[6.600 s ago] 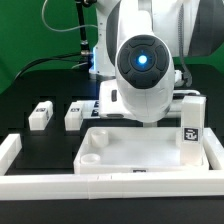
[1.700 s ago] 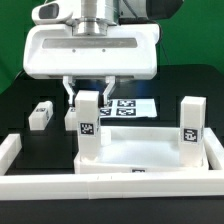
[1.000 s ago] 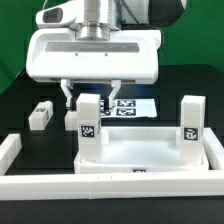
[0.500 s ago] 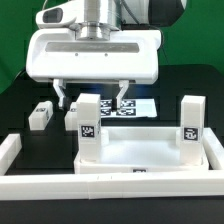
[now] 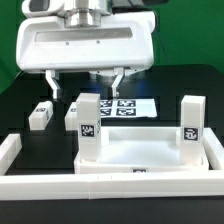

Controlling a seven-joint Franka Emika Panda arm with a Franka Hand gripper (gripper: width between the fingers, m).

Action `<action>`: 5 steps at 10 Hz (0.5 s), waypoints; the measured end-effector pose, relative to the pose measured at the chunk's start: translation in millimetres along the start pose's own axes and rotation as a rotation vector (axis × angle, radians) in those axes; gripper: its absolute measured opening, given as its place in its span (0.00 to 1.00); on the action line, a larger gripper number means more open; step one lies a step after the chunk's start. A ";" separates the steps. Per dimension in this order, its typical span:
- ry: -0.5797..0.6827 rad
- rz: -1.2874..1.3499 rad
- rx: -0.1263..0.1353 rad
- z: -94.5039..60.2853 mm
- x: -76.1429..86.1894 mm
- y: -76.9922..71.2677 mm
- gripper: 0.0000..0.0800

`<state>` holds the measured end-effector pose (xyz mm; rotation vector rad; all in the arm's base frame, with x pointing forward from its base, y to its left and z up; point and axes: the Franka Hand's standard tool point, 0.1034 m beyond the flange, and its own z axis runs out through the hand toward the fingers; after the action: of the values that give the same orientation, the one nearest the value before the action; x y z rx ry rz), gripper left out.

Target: Assemble desk

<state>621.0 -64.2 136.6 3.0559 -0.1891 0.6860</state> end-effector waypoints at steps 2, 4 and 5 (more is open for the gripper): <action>-0.047 0.003 0.014 3.3 -1.2 1.3 0.81; -0.204 0.019 0.067 6.1 -1.0 -3.5 0.81; -0.268 0.026 0.086 7.6 -2.9 -6.5 0.81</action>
Offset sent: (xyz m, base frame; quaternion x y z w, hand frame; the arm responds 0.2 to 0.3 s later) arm 0.0102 -0.0033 0.0004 0.0159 -0.2141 0.0046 0.9767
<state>622.4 -57.6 128.7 3.2236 -0.2055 0.2882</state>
